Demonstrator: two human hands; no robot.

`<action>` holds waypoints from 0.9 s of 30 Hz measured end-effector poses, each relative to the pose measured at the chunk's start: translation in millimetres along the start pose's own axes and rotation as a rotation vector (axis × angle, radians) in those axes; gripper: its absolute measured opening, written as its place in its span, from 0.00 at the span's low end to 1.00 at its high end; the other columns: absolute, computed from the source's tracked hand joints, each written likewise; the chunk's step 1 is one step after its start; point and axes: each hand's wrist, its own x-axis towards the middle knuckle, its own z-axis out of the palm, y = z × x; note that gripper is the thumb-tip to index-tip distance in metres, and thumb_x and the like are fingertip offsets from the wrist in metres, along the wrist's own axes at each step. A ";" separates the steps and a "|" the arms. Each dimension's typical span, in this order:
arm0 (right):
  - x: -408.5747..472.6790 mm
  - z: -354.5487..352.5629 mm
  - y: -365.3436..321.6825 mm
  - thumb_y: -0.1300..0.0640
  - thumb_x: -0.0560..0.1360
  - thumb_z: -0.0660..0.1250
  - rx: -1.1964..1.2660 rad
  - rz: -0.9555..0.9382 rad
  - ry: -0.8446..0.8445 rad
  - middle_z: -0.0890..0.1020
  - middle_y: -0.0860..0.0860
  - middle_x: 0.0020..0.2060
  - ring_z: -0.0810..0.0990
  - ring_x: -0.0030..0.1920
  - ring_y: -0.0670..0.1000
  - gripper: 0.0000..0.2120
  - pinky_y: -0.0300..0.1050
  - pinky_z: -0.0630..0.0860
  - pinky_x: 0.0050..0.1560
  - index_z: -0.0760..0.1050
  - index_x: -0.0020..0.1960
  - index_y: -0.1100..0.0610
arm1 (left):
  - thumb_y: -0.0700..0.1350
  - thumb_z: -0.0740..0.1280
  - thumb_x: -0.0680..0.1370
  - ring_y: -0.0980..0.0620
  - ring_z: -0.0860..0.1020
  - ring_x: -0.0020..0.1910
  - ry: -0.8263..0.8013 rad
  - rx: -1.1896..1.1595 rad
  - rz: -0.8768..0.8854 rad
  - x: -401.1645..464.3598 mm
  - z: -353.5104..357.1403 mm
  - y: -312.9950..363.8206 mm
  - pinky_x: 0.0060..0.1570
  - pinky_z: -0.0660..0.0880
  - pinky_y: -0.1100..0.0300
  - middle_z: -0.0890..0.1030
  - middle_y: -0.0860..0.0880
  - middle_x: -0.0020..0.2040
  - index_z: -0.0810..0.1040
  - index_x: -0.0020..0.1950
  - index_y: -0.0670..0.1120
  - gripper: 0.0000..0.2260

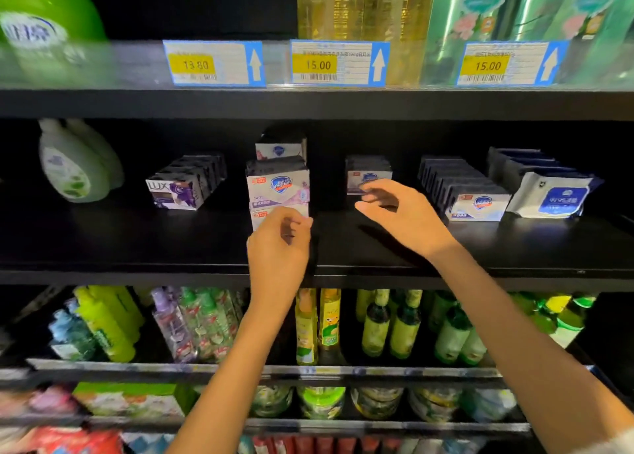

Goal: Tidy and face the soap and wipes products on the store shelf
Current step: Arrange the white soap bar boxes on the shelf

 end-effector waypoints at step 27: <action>34.2 73.9 -54.0 0.56 0.75 0.79 0.111 -0.087 0.097 0.82 0.45 0.57 0.83 0.52 0.41 0.24 0.32 0.81 0.45 0.76 0.68 0.51 | 0.46 0.80 0.74 0.53 0.82 0.55 -0.031 0.164 -0.192 53.8 -33.2 -42.8 0.45 0.76 0.67 0.83 0.49 0.58 0.76 0.64 0.45 0.22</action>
